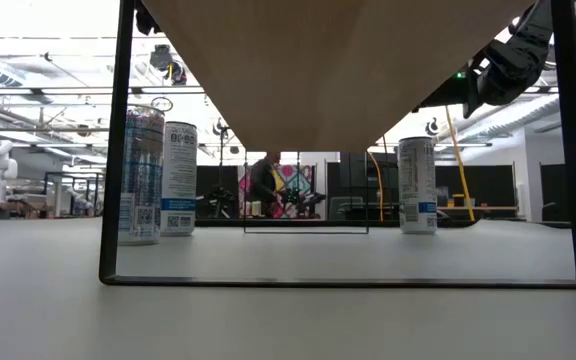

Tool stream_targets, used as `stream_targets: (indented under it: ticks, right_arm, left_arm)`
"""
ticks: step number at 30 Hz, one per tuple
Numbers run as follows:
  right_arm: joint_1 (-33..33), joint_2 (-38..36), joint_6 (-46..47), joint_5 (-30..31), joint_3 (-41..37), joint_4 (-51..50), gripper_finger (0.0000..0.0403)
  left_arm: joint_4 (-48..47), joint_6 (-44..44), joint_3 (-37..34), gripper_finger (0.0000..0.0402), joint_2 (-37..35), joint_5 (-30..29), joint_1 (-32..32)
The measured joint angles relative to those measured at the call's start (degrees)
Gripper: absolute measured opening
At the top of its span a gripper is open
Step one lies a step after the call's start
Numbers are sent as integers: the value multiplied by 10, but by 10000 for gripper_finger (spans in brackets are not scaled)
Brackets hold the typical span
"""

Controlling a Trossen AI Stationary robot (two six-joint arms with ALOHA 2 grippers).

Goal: Place canned beverage on shelf
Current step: Put the left orange soda can on the shelf

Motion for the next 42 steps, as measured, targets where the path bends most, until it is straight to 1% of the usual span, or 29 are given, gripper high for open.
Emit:
stream_targets:
  ticks: [6,9,18,23,26,29,34,39,42]
  right_arm:
    - [4,-12,-5,0,0,-5,294]
    - [7,-34,-10,0,0,-34,295]
    - [8,-121,-14,0,0,-157,295]
    - [8,-173,-26,3,0,-243,295]
    - [8,-193,-29,4,0,-279,292]
    - [8,-200,-36,5,0,-301,282]
    - [9,-194,-58,57,0,-317,257]
    - [8,-194,-73,66,-1,-317,228]
    - [8,-194,-83,93,-1,-317,214]
  left_arm:
    - [-7,-14,0,328,0,4,0]
    - [-16,-15,0,328,0,4,-5]
    - [-21,-26,0,328,0,4,-14]
    - [-22,-29,0,328,0,4,-14]
    - [-21,-29,0,328,0,4,-14]
    - [-20,-29,0,328,0,4,-14]
    - [-19,-29,0,328,0,4,-14]
    - [-19,-29,0,328,0,4,-14]
    - [-19,-29,0,328,0,4,-14]
